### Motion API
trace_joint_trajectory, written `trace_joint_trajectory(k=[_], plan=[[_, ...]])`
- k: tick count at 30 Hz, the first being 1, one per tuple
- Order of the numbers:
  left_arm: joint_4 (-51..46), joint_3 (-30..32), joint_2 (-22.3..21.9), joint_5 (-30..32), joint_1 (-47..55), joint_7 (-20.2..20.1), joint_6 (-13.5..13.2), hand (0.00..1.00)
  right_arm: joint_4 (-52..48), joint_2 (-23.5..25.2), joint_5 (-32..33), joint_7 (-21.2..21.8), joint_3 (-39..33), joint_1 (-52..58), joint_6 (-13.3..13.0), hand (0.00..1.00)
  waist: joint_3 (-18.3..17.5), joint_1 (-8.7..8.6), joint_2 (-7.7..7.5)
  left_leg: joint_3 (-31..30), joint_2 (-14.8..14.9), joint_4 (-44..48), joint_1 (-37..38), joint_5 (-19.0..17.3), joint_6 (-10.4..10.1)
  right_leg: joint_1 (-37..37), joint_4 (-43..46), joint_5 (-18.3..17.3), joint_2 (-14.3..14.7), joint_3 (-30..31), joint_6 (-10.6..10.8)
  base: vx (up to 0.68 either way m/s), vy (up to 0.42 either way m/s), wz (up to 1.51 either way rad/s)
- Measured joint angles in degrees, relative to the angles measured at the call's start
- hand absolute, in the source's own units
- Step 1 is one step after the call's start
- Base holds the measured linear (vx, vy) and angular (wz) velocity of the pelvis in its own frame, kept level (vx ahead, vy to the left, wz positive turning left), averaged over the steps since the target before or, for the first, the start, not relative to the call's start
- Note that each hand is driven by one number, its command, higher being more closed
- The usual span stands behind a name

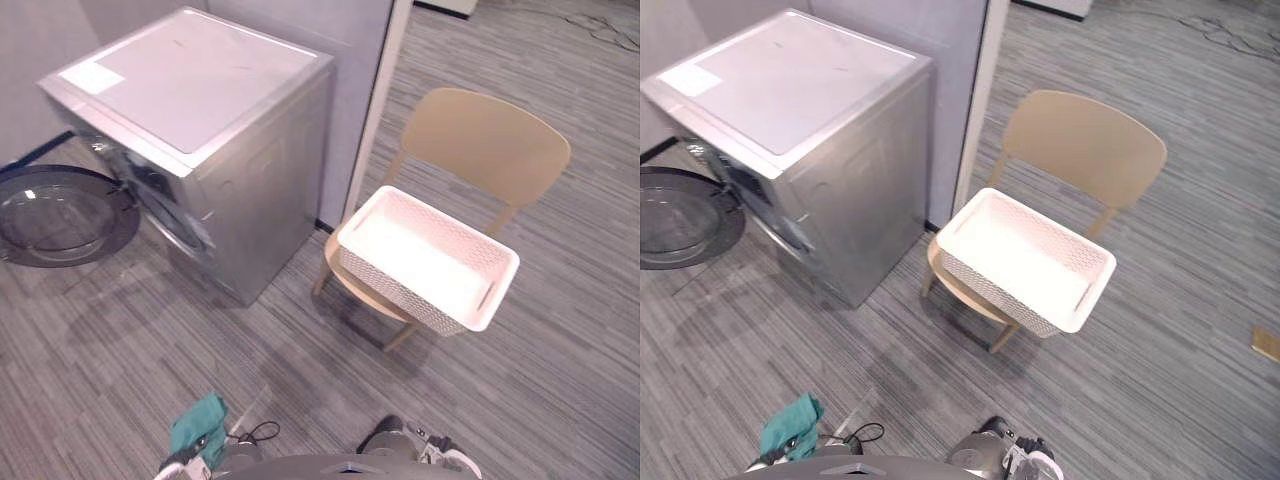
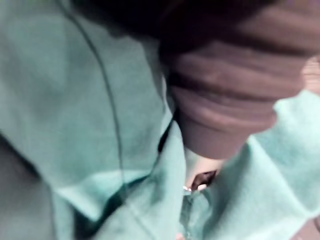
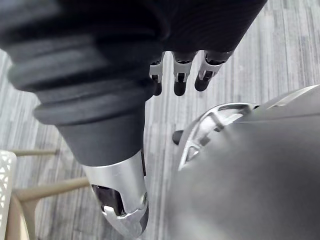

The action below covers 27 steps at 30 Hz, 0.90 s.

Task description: Pick up the laundry basket with both hands and put the clothes into the washing machine.

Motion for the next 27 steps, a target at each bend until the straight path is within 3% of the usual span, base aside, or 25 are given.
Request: trace_joint_trajectory(k=[1, 2, 3, 5, 6, 7, 8, 9, 10, 11, 12, 13, 14, 15, 16, 19, 20, 21, 22, 24, 25, 26, 27], plan=[[-0.23, -1.73, 0.04, 0.03, 0.01, -0.66, -0.64, 1.0, -0.01, -0.15, -0.3, 0.03, 0.06, -0.02, 0.09, 0.0, 0.3, 0.26, -0.82, -1.45, -1.36, -0.93, -0.06, 0.48, 1.38, 0.3, 1.15, 0.58, -1.7, 0.14, -0.07, -0.05, 0.099, 0.51], [-0.09, -2.31, 0.04, 0.23, 0.01, -0.96, -0.81, 1.0, -0.02, -0.21, -0.57, 0.04, 0.1, -0.04, 0.08, 0.0, 0.15, 0.28, -0.57, -2.52, -2.14, -1.57, -0.04, 0.84, 2.24, 0.29, 2.25, 0.82, -2.68, 0.21, -0.39, -0.05, 0.121, 0.82], [0.34, -2.79, 0.11, 0.76, 0.01, -1.08, -1.03, 1.0, -0.1, -0.35, -0.66, -0.01, 0.02, -0.2, 0.02, 0.0, 0.37, 0.02, -0.95, -4.53, -3.35, -3.15, 0.02, 1.4, 4.46, 0.28, 5.4, 1.63, -4.91, 0.73, -1.49, -0.02, 0.125, 1.11], [1.14, -2.91, 0.41, 1.23, 0.0, -1.27, -1.15, 1.0, -0.2, -0.46, -0.63, 0.08, -0.23, -0.1, -0.1, 0.0, 0.29, -0.57, -0.75, -8.69, -4.72, -5.09, 0.33, 2.83, 6.2, -0.65, 11.35, 5.34, -7.12, 6.55, -6.99, 0.0, 0.128, 1.31], [1.42, -3.07, 0.74, 2.86, -0.06, -0.83, -1.12, 1.0, -0.46, -0.51, -0.66, -0.06, -0.03, 0.04, -0.06, 0.0, 0.25, -0.69, -0.62, -10.85, -4.75, -5.36, 0.48, 3.24, 6.8, -2.75, 15.22, 10.63, -6.69, 15.29, -12.14, 0.01, 0.155, 1.19], [1.82, -3.17, 1.52, 4.81, -0.07, -0.69, -0.9, 1.0, -2.06, 0.29, -0.6, -0.09, 0.33, -0.05, -0.1, 0.0, 0.29, -0.34, -0.1, -12.62, -4.28, -5.2, 1.26, 3.69, 7.5, -6.19, 21.21, 13.3, -5.02, 24.09, -11.63, 0.0, 0.129, 0.97], [1.89, -2.97, 2.41, 5.62, -0.16, -0.45, -0.65, 1.0, -3.04, 0.81, -0.54, -0.06, 0.54, -0.09, -0.14, 0.0, 0.56, 0.05, -0.08, -13.74, -3.42, -5.09, 1.6, 3.62, 7.65, -8.16, 26.02, 10.03, -3.12, 27.25, -9.18, 0.0, 0.032, 0.59], [2.63, -1.34, 3.88, 6.54, 0.02, 0.02, 0.2, 1.0, -5.74, 3.07, -0.55, 0.14, 1.23, 0.15, -0.24, 0.0, 0.91, 0.42, -1.62, -14.48, -2.04, -4.34, 1.37, 3.19, 7.64, -11.13, 34.95, 1.33, 2.33, 29.12, -6.13, 0.0, -0.049, 0.48], [3.81, -0.7, 5.06, 7.48, -0.21, 0.38, 0.79, 1.0, -7.56, 5.56, -0.54, 0.28, 1.93, 0.16, -0.73, 0.0, 0.96, 0.72, -3.98, -15.47, -2.1, -3.15, 0.19, 2.2, 7.91, -12.05, 36.2, 0.81, 7.67, 28.32, -7.71, 0.01, -0.055, 0.65], [4.54, -0.47, 5.14, 7.92, -0.63, 0.42, 1.2, 1.0, -7.77, 6.06, -0.53, 0.32, 2.32, 0.61, -1.09, 0.0, 0.85, 0.29, -4.63, -15.47, -2.58, -3.56, -0.16, 2.06, 7.91, -11.41, 36.06, 0.89, 8.08, 29.46, -8.66, 0.12, 0.026, 0.95], [4.48, 1.67, 5.12, 8.28, -1.48, -0.02, 1.81, 1.0, -8.27, 7.1, -0.26, 0.33, 2.97, 1.86, -1.42, 0.0, 1.01, -0.22, -6.6, -11.51, -3.62, 4.59, -2.6, 0.65, 10.81, -13.71, 39.6, 4.38, 5.56, 30.75, -6.9, 0.14, 0.037, 0.87], [4.3, 2.44, 4.94, 8.46, -1.59, 0.02, 2.33, 1.0, -10.54, 6.76, 0.2, 0.42, 2.23, 2.53, -1.95, 0.0, 2.38, -0.04, -5.29, -11.16, -3.51, 6.23, -2.43, -2.16, 9.47, -16.86, 44.7, 0.14, 7.15, 34.21, -4.22, 0.16, 0.024, 0.74], [4.22, 3.07, 4.59, 8.48, -1.95, 0.09, 2.41, 1.0, -10.86, 6.89, 0.33, 0.42, 1.84, 2.88, -1.73, 0.0, 2.38, -0.16, -4.75, -12.65, -3.05, 6.55, -2.38, -2.64, 9.44, -17.63, 44.13, -9.56, 10.42, 34.88, -2.57, 0.07, -0.029, 0.6], [4.09, 3.03, 3.91, 8.5, -3.0, 0.08, 2.35, 1.0, -11.01, 6.87, 0.41, 0.4, 1.71, 3.16, -1.76, 0.0, 2.36, -0.66, -4.25, -14.29, -2.71, 6.29, -2.67, -3.07, 9.03, -18.13, 41.18, -13.94, 13.45, 34.63, -2.46, 0.09, -0.066, 0.78], [3.97, 3.27, 3.21, 8.43, -4.38, -0.1, 2.12, 1.0, -10.6, 6.89, 0.36, 0.39, 1.59, 3.88, -1.74, 0.0, 2.38, -1.04, -4.18, -15.56, -2.86, 5.56, -2.59, -2.97, 9.35, -18.13, 36.26, -15.77, 15.32, 33.56, -2.15, 0.12, -0.094, 1.02], [2.79, 4.53, 0.58, 8.87, -5.2, -0.52, 1.54, 1.0, -6.67, 6.71, 0.28, 0.41, -0.53, 4.83, -1.08, 0.0, 2.26, -1.36, -4.37, -15.66, -4.24, 2.97, 0.37, -2.8, 9.57, -15.55, 18.62, -14.93, 16.47, 30.14, -2.64, 0.19, -0.188, 0.71], [2.0, 4.75, 0.43, 8.88, -4.42, -0.55, 1.5, 1.0, -5.93, 6.82, -0.28, 0.43, -1.39, 5.27, -0.8, 0.0, 1.85, -1.61, -5.17, -16.24, -5.8, 2.92, 1.84, -3.47, 8.8, -14.02, 13.28, -14.05, 16.07, 30.43, -2.45, 0.31, -0.318, 0.49], [1.67, 5.19, 0.21, 8.86, -4.21, -0.55, 1.39, 1.0, -5.2, 6.56, -0.63, 0.49, -1.92, 5.25, -0.51, 0.0, 1.55, -1.87, -5.79, -16.95, -6.32, 2.89, 2.92, -4.03, 8.3, -13.55, 13.44, -13.32, 16.04, 30.67, -4.84, 0.35, -0.304, 0.34], [1.58, 5.38, -2.19, 8.8, -3.21, -0.6, 1.42, 1.0, -4.71, 5.75, -1.07, 0.47, -3.92, 5.41, -0.16, 0.0, 0.08, -2.08, -2.4, -17.26, -4.58, 2.77, 4.27, -5.42, 7.19, -13.25, 13.97, -16.42, 17.56, 29.4, -4.51, 0.36, -0.185, 0.16], [1.25, 5.27, -4.03, 8.48, -2.71, -0.76, 1.37, 1.0, -4.69, 4.39, -1.13, 0.43, -5.54, 4.75, -0.11, 0.0, -1.26, -2.33, 1.15, -17.29, -2.71, 8.5, 2.17, -7.87, 5.13, -12.2, 13.09, -17.48, 19.48, 28.22, -4.63, 0.39, -0.132, 0.12], [1.16, 5.28, -5.06, 8.2, -2.21, -1.03, 1.33, 1.0, -4.77, 3.91, -1.1, 0.44, -6.1, 4.48, -0.08, 0.0, -2.32, -2.71, 3.04, -17.13, -1.82, 17.53, -1.24, -10.54, 2.09, -10.65, 11.8, -18.32, 20.96, 27.01, -4.74, 0.34, -0.084, 0.19], [1.04, 5.29, -5.15, 8.09, -2.14, -1.11, 1.3, 1.0, -4.85, 3.91, -1.08, 0.4, -6.26, 4.37, -0.09, 0.0, -2.44, -2.88, 3.37, -17.05, -1.79, 23.69, -3.35, -11.3, -0.62, -9.51, 11.3, -18.75, 21.46, 26.63, -4.73, 0.43, -0.076, 0.33], [-0.07, 5.69, -5.19, 7.6, -2.66, -1.58, 1.27, 1.0, -5.46, 3.99, -0.99, 0.34, -5.95, 4.16, -0.03, 0.0, -2.37, -3.34, 3.63, -16.56, -1.7, 37.52, -8.15, -9.46, -5.41, -6.75, 10.43, -19.78, 22.13, 25.41, -4.91, 0.42, -0.045, 0.36]])
